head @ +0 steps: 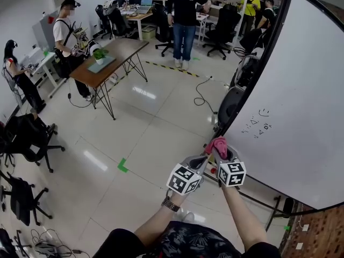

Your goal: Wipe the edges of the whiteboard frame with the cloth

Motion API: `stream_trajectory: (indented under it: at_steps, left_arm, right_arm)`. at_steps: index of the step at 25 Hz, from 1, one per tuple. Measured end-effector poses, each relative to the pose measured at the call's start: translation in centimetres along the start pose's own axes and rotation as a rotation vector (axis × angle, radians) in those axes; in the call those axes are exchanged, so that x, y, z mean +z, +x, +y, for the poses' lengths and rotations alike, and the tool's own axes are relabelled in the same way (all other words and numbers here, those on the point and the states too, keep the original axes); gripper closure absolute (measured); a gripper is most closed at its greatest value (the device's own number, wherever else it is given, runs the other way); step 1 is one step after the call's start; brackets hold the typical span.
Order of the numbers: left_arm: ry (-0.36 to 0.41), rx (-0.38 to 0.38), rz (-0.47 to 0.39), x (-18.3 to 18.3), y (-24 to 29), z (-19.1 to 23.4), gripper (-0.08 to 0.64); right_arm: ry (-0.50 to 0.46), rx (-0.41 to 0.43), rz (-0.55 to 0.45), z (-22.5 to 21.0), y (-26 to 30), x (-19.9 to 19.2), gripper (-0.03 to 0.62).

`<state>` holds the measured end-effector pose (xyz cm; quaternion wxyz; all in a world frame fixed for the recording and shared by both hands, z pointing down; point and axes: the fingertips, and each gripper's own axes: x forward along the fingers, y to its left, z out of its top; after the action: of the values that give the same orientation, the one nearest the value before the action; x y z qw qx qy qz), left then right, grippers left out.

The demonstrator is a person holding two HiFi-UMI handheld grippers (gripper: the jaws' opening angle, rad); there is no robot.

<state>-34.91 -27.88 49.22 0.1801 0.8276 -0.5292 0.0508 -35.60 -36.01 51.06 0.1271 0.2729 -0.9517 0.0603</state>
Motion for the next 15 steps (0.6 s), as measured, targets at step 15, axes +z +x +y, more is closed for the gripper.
stream_trajectory:
  at_steps: [15]
  left_arm:
    - [0.120,-0.005,-0.113,7.8,0.3,-1.3,0.561]
  right_arm:
    - [-0.175,-0.043,-0.196,-0.8,-3.3,11.5,0.465]
